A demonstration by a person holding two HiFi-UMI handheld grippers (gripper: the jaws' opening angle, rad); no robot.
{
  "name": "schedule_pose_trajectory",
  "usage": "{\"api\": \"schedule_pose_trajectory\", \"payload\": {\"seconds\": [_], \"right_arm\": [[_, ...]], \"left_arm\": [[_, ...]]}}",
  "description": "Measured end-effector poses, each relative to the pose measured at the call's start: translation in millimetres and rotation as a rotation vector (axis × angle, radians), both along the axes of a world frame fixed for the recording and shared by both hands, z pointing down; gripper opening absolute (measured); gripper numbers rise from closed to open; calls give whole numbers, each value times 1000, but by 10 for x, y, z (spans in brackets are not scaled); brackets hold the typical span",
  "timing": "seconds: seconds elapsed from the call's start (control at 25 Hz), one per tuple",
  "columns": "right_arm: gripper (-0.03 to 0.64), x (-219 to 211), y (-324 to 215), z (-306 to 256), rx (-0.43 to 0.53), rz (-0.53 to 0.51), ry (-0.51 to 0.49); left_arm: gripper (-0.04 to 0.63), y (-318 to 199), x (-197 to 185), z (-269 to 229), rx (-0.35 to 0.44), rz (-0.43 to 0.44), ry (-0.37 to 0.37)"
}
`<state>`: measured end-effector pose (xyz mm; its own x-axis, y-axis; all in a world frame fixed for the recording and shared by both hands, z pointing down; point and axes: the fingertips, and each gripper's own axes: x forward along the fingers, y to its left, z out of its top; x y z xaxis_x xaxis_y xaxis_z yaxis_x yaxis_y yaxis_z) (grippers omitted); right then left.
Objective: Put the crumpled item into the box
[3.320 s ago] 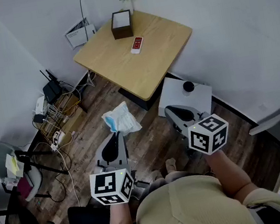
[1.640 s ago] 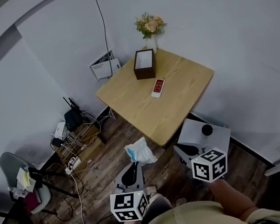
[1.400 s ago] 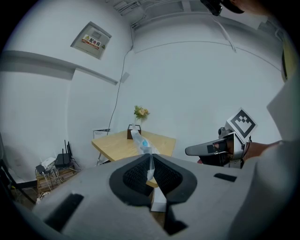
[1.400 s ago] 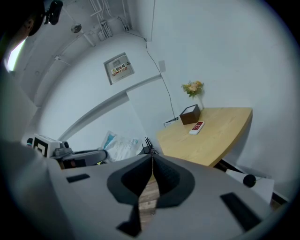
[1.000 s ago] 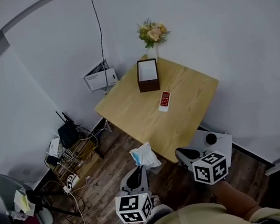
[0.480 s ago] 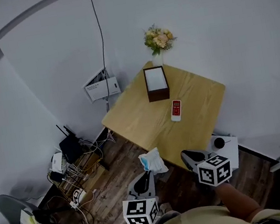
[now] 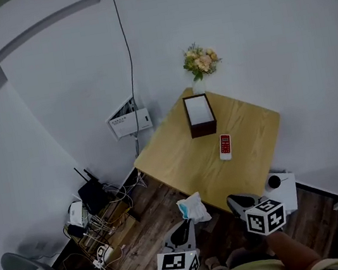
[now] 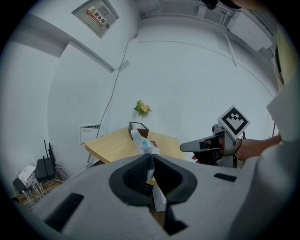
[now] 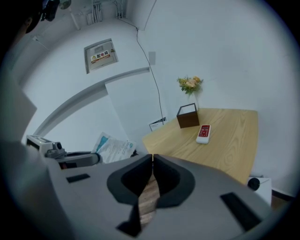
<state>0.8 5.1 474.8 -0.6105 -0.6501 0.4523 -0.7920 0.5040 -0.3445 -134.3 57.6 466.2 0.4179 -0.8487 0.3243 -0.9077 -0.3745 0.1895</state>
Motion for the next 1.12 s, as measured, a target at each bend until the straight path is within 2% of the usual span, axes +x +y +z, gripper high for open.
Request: {"api": "schedule_pose_trajectory", "payload": {"seconds": [0.56,1.12], "right_arm": [[31,-90,-358,13,14,26,5],[31,-412,-1240,-1,30,-12,-19]], "left_arm": [[31,-354,-127,-14,19,11,-15],[31,-1265,-256,-90,33,38,-63]]}}
